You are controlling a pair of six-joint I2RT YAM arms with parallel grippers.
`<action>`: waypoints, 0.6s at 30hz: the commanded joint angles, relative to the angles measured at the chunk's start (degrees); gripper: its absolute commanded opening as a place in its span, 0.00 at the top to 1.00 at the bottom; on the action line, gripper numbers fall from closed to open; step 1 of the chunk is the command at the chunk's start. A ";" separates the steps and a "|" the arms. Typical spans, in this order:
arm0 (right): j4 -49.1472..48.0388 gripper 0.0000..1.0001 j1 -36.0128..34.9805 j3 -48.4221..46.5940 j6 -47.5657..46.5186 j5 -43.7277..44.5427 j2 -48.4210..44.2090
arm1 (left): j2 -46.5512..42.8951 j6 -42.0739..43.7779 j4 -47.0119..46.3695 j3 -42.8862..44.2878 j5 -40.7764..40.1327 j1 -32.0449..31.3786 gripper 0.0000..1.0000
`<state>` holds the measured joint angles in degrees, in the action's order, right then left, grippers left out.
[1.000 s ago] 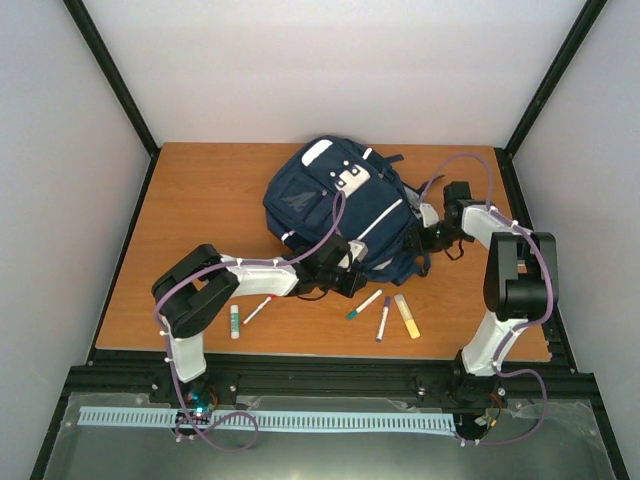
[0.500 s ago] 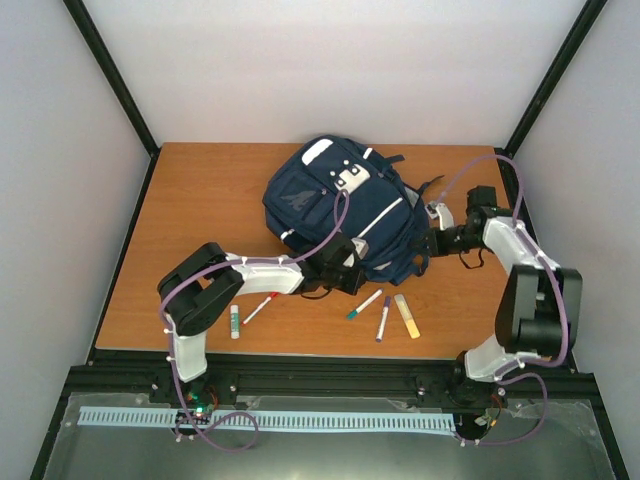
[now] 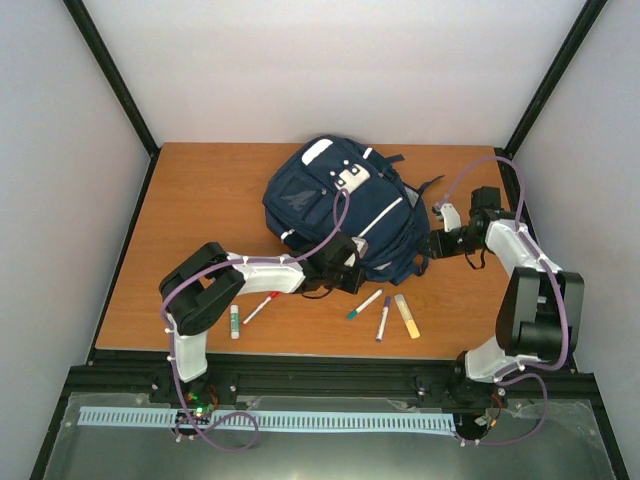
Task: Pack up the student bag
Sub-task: Adjust the student bag at the center of the board.
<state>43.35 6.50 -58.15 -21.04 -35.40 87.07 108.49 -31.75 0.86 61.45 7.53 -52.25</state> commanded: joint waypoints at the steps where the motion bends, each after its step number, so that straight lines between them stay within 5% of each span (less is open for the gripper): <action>1: -4.71 0.57 0.25 -4.52 4.97 2.13 5.63 | -0.47 -1.12 -0.52 1.70 -2.83 0.33 0.98; 18: -3.54 0.59 -0.21 -15.50 11.69 -13.69 25.89 | -0.43 -1.30 -0.78 2.27 -2.02 0.35 0.97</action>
<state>39.40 6.74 -72.29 -11.55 -40.95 110.50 108.49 -32.21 0.89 61.45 7.44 -52.25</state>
